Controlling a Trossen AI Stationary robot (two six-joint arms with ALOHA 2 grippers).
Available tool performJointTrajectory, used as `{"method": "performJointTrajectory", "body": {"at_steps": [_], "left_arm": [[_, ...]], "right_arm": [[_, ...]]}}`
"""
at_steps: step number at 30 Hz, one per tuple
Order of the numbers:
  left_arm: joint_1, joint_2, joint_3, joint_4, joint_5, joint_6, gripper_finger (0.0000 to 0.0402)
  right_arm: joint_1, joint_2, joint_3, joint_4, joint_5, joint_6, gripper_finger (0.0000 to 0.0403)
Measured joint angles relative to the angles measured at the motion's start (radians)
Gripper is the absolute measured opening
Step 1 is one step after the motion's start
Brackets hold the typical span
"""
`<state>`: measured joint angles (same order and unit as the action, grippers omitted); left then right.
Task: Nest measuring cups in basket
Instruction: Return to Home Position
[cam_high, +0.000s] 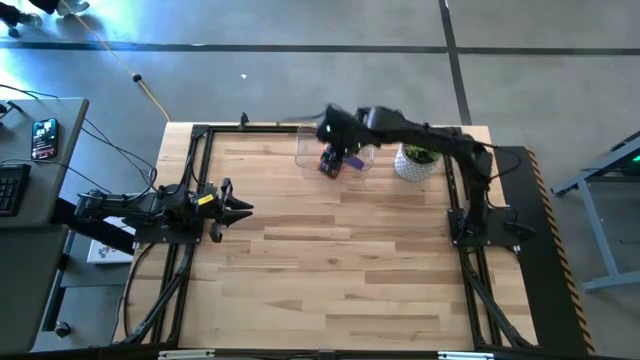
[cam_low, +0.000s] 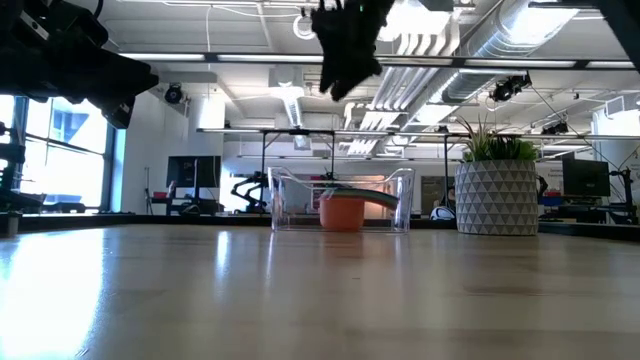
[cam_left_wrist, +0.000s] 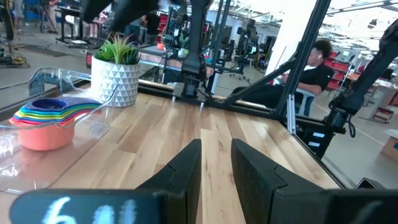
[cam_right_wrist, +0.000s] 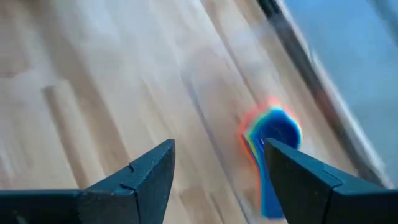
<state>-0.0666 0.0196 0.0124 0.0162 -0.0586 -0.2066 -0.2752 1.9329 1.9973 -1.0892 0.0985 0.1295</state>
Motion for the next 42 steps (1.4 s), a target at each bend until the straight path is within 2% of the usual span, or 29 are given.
{"method": "performJointTrajectory", "body": {"at_steps": [3, 6, 12, 14, 24, 30, 42], "left_arm": [[0.000, 0.000, 0.000, 0.000, 0.000, 0.000, 0.0078], [0.000, 0.000, 0.000, 0.000, 0.000, 0.000, 0.0078], [0.000, 0.000, 0.000, 0.000, 0.000, 0.000, 0.0078], [0.000, 0.000, 0.000, 0.000, -0.001, 0.000, 0.0078], [0.000, 0.000, 0.000, 0.000, -0.001, 0.000, 0.0078], [0.000, 0.000, 0.000, 0.000, -0.001, 0.000, 0.0078], [0.000, 0.000, 0.000, 0.000, -0.001, 0.000, 0.0078]], "right_arm": [[0.100, -0.079, -0.093, 0.092, 0.064, -0.022, 0.0238], [0.157, -0.178, -0.281, 0.208, 0.074, 0.039, 0.0238], [0.178, -0.453, -0.755, 0.605, -0.081, 0.163, 0.0238], [0.179, -0.544, -0.888, 0.731, -0.102, 0.192, 0.0238], [0.178, -1.004, -1.369, 1.106, -0.050, 0.187, 0.0238], [0.178, -1.212, -1.577, 1.205, -0.101, 0.232, 0.0238], [0.178, -1.447, -1.839, 1.295, -0.184, 0.300, 0.0238]]}}
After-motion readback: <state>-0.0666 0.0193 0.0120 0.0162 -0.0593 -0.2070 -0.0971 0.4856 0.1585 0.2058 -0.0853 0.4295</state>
